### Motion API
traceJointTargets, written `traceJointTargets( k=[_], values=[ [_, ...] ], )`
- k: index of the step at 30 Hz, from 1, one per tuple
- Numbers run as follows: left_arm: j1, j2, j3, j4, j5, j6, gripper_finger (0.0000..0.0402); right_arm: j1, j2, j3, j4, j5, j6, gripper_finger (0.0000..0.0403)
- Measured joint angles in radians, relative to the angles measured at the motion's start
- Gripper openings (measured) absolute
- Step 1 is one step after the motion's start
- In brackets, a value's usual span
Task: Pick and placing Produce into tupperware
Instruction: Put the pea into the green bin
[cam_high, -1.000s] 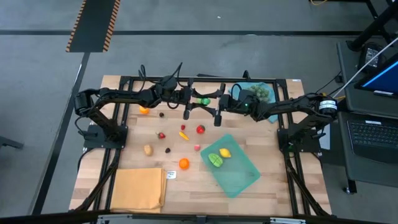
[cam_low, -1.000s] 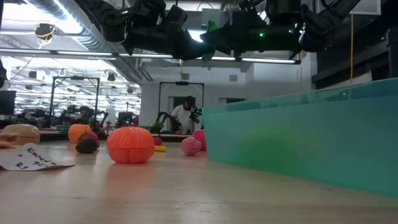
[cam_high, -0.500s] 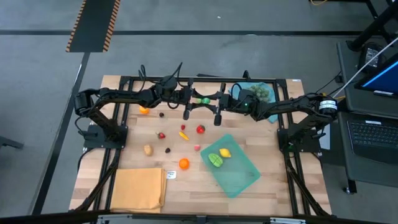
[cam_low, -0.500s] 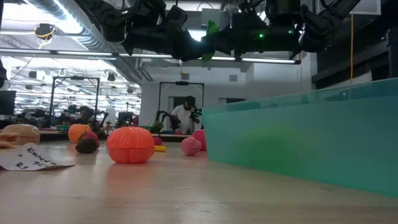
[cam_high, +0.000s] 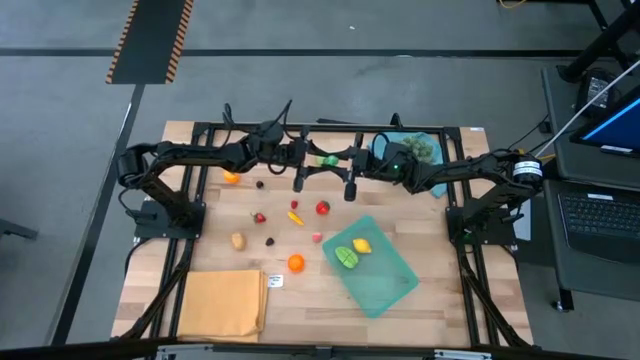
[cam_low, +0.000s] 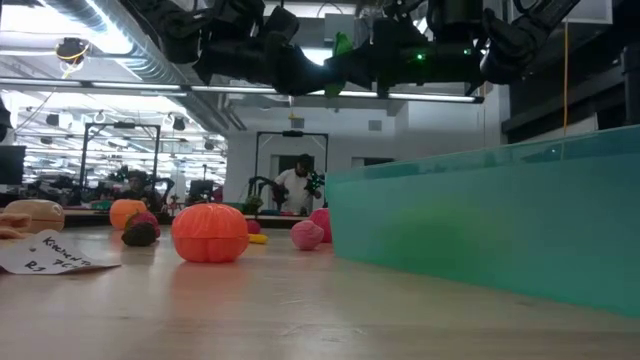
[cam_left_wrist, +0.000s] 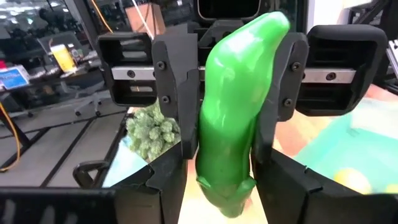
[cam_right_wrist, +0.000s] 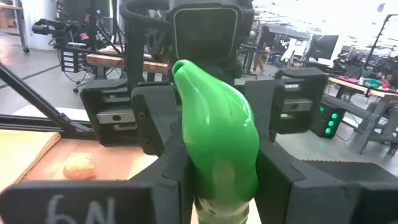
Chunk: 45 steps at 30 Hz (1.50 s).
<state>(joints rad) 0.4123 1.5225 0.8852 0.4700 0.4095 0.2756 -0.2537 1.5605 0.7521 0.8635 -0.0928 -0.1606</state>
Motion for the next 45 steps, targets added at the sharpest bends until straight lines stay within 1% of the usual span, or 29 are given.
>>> traceJointTargets(
  k=[6,12,15,21,25,29,33,39,42,45],
  values=[
    [0.023,-0.054,0.000,-0.105,0.001,0.002,0.0159,-0.015,-0.009,-0.001,-0.022,0.001,0.019,0.0129],
    [0.042,-0.133,0.002,-0.208,0.003,0.030,0.0152,-0.033,-0.041,-0.002,-0.067,-0.016,0.025,0.0119],
    [0.052,-0.174,0.002,-0.291,0.004,0.048,0.0151,-0.035,-0.072,-0.001,-0.110,-0.031,0.023,0.0119],
    [0.057,-0.247,-0.004,-0.409,0.004,0.079,0.0160,-0.031,-0.163,-0.002,-0.315,-0.032,-0.001,0.0125],
    [0.057,-0.310,-0.070,-0.398,0.004,0.078,0.0165,-0.012,-0.239,-0.002,-0.461,-0.032,-0.002,0.0119],
    [0.057,-0.383,-0.183,-0.321,0.004,0.063,0.0166,0.022,-0.323,-0.002,-0.622,-0.032,0.002,0.0119],
    [0.052,-0.473,-0.286,-0.235,0.004,0.005,0.0161,0.062,-0.385,-0.002,-0.731,-0.029,0.050,0.0121],
    [0.021,-0.614,-0.394,-0.230,0.005,-0.040,0.0151,0.151,-0.422,-0.002,-0.929,0.067,0.143,0.0119],
    [0.002,-0.667,-0.432,-0.231,0.004,-0.059,0.0148,0.201,-0.423,-0.002,-0.982,0.095,0.217,0.0119],
    [-0.015,-0.705,-0.456,-0.230,0.004,-0.071,0.0147,0.249,-0.423,-0.002,-1.024,0.099,0.307,0.0119]
  ],
)
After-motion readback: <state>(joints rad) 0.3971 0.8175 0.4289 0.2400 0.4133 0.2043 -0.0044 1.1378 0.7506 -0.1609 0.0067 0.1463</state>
